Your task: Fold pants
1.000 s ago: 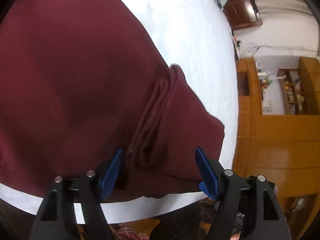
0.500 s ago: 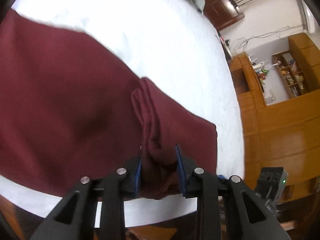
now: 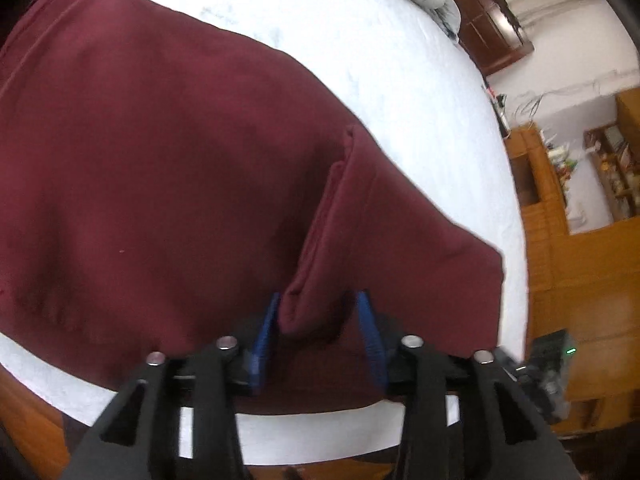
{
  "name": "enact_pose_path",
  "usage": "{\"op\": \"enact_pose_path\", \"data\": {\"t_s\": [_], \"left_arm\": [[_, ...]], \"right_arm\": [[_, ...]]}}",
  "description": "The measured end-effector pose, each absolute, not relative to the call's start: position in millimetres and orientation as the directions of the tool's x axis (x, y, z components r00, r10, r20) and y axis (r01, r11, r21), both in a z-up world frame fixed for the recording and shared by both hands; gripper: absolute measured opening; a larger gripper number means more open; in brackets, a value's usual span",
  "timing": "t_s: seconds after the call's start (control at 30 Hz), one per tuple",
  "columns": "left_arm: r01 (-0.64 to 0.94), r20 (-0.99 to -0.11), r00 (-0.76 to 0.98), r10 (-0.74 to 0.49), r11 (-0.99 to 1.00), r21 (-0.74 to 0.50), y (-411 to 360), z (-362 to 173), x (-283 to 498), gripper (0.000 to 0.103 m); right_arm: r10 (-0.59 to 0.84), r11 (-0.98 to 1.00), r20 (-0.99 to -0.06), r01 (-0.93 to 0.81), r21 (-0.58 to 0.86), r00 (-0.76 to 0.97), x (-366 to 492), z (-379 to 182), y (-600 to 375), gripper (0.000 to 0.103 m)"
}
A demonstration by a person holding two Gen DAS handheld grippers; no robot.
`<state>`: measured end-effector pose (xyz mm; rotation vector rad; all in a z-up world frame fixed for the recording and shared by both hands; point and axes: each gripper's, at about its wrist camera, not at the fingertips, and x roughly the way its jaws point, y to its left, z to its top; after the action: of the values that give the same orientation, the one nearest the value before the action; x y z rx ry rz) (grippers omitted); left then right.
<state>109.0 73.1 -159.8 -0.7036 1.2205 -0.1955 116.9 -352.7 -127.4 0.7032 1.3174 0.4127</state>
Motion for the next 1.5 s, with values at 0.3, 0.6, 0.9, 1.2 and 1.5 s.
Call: {"op": "enact_pose_path", "data": {"t_s": [0.3, 0.6, 0.9, 1.2, 1.5], "left_arm": [[-0.233, -0.787, 0.365, -0.497, 0.770, -0.594, 62.6, -158.1, 129.2, 0.042], [-0.158, -0.812, 0.389, -0.435, 0.837, -0.524, 51.2, -169.5, 128.5, 0.034], [-0.124, -0.797, 0.463, -0.389, 0.862, -0.492, 48.3, -127.1, 124.8, 0.033], [0.032, -0.773, 0.399, -0.493, 0.850, -0.526, -12.8, -113.1, 133.2, 0.036], [-0.033, -0.817, 0.295, -0.495, 0.850, -0.526, -14.6, -156.1, 150.7, 0.036]], "right_arm": [[0.738, 0.624, -0.626, 0.098, 0.775, 0.251, 118.5, -122.0, -351.8, 0.028], [0.613, 0.755, -0.756, 0.112, 0.646, 0.228, 106.8, -134.2, -361.5, 0.027], [0.569, 0.785, -0.773, 0.093, 0.612, 0.281, 102.1, -111.3, -375.6, 0.049], [0.461, 0.884, -0.822, -0.089, 0.459, 0.336, 132.0, -59.7, -330.1, 0.044], [0.453, 0.878, -0.855, 0.038, 0.477, 0.251, 154.1, -112.8, -340.7, 0.033]]}}
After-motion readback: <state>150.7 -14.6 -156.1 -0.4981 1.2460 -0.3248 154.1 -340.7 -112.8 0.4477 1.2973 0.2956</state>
